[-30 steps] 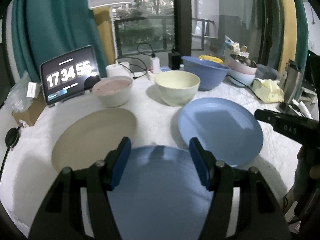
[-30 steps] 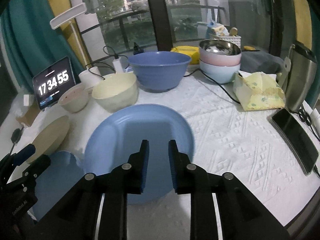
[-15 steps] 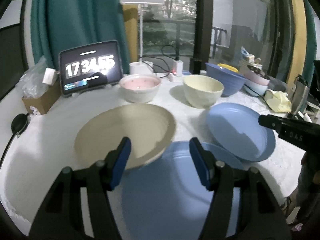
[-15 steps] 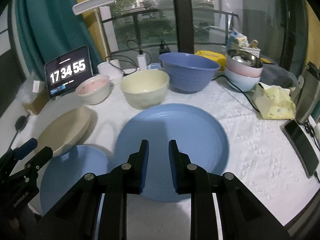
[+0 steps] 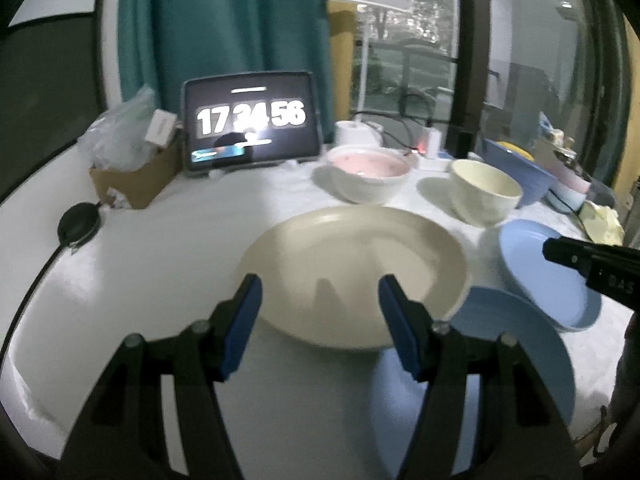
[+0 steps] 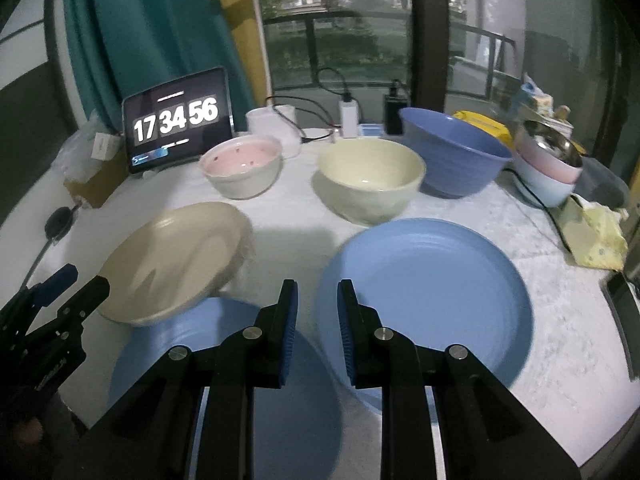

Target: Organize plates and bowls

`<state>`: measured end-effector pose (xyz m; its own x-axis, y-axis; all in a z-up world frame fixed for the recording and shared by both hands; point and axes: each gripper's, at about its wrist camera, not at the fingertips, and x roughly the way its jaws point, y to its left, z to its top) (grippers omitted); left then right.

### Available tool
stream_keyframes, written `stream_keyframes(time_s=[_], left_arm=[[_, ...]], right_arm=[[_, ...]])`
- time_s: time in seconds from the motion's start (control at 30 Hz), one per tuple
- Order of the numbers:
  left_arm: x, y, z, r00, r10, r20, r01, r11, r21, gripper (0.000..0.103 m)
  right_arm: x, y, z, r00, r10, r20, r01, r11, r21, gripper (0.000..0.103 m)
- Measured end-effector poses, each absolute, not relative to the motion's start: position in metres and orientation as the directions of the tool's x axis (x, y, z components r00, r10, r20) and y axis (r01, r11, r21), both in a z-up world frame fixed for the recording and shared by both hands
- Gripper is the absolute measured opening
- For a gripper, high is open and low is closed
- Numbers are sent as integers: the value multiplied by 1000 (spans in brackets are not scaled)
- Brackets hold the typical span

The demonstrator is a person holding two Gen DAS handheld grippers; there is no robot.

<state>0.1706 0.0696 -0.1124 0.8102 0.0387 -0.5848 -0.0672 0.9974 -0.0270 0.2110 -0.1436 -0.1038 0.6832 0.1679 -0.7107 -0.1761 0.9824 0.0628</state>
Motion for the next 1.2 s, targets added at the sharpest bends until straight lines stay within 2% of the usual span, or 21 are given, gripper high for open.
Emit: stream_keyframes(time_s=[0.33, 0.8, 0.83, 0.9, 1.13, 1.2], left_arm=[[187, 103, -125, 787, 77, -612, -131, 990, -44, 62], [216, 122, -151, 721, 59, -691, -157, 984, -80, 62], [218, 123, -153, 716, 55, -696, -157, 984, -83, 62], [221, 122, -156, 703, 49, -709, -155, 984, -86, 62], [227, 122, -163, 674, 2, -738, -132, 984, -119, 62], [229, 120, -164, 673, -16, -740, -116, 985, -127, 56]], right_arm=[[232, -109, -111, 653, 199, -731, -229, 972, 60, 22], [265, -85, -134, 575, 253, -778, -251, 960, 126, 23], [266, -84, -136, 570, 257, -781, -254, 958, 130, 23], [269, -83, -139, 559, 262, -786, -259, 956, 135, 35], [271, -78, -145, 535, 284, -796, -282, 948, 148, 36], [270, -75, -145, 534, 286, -796, -297, 944, 140, 36]])
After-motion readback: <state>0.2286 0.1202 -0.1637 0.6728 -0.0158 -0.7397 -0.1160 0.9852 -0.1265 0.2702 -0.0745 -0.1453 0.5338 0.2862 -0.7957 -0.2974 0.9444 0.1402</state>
